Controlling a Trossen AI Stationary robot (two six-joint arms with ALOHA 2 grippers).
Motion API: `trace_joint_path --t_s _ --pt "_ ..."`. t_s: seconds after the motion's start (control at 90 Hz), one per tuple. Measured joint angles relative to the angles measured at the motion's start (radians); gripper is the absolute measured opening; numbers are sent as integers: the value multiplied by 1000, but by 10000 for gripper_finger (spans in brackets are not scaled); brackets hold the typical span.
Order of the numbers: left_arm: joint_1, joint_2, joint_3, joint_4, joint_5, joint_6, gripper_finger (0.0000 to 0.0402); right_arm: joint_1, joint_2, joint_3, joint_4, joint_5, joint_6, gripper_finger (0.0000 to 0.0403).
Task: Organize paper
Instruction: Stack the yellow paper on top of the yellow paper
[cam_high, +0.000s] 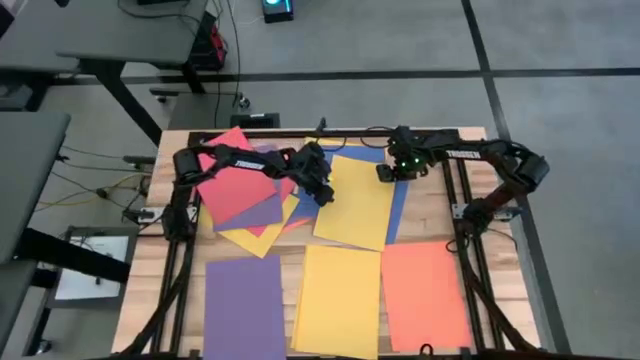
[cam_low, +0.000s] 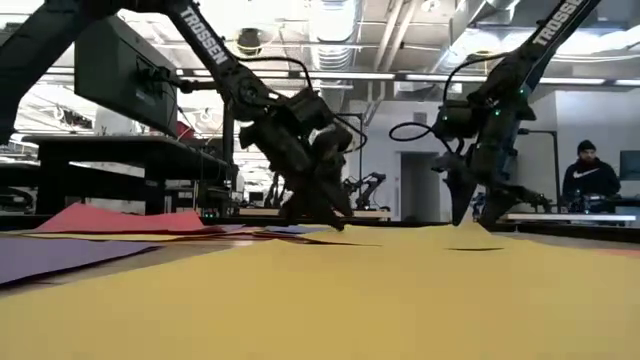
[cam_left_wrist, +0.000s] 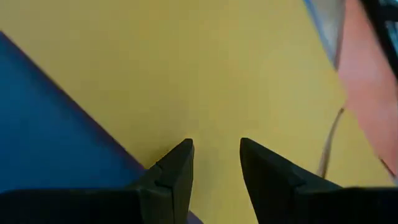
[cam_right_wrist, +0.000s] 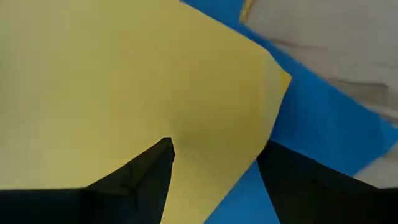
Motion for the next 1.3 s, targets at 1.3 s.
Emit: trace_joint_path --t_s 1.3 --pt "-7 4 0 -16 1 21 113 37 -113 -80 75 41 88 218"
